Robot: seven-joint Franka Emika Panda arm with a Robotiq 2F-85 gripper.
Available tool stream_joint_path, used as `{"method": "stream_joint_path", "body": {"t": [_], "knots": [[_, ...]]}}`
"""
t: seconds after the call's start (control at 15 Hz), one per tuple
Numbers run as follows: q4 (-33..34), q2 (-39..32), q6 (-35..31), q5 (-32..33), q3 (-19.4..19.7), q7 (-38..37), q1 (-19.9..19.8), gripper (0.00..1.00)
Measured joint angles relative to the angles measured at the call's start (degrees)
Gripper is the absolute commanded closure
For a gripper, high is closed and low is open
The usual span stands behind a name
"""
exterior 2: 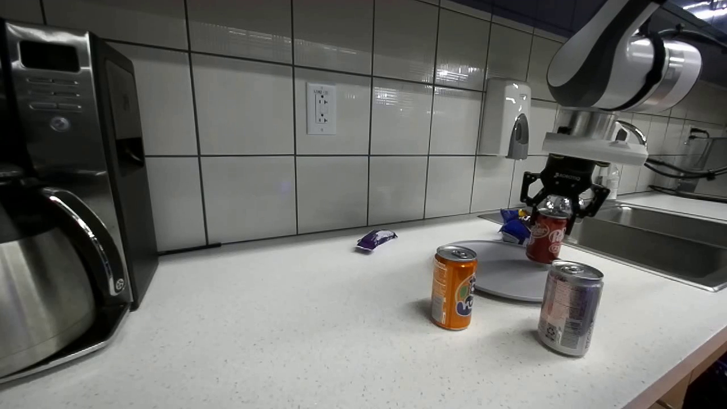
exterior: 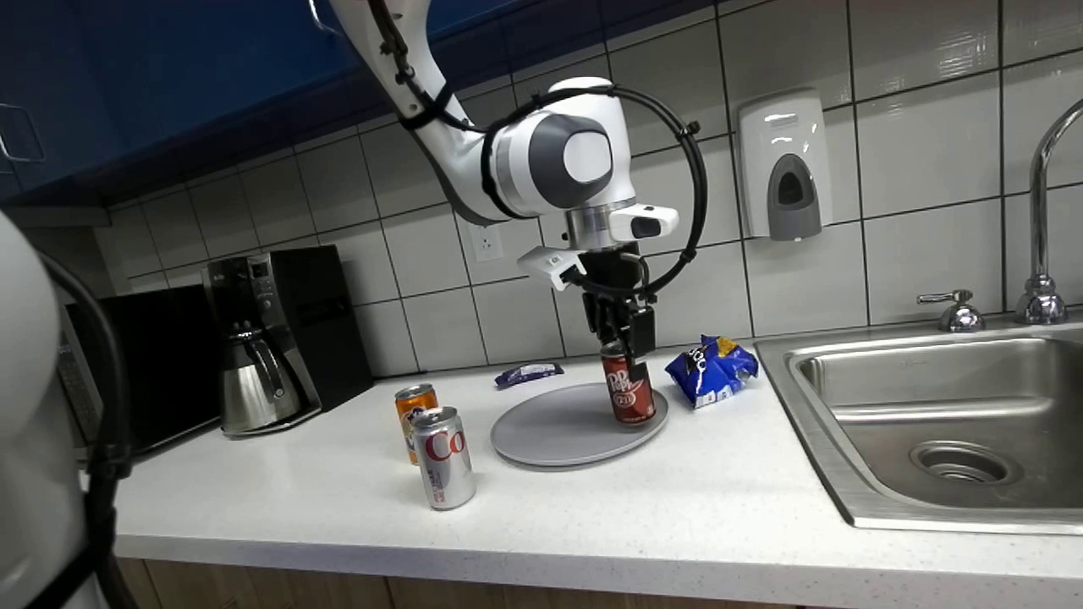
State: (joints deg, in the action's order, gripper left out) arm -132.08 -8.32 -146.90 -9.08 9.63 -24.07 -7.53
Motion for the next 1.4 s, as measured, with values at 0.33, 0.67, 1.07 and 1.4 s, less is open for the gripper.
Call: {"method": "stream_joint_path", "body": {"t": [0.33, 0.67, 1.07, 1.4], "knots": [[0.12, -0.47, 0.63, -0.02, 0.01, 0.08, 0.00, 0.03], [0.79, -0.12, 0.73, -0.01, 0.01, 0.21, 0.00, 0.00], [0.47, 2.92, 0.82, 0.08, -0.02, 1.13, 0.20, 0.00], [-0.77, 6.83, 2.50, 0.08, -0.54, 3.78, 1.04, 0.00]]}}
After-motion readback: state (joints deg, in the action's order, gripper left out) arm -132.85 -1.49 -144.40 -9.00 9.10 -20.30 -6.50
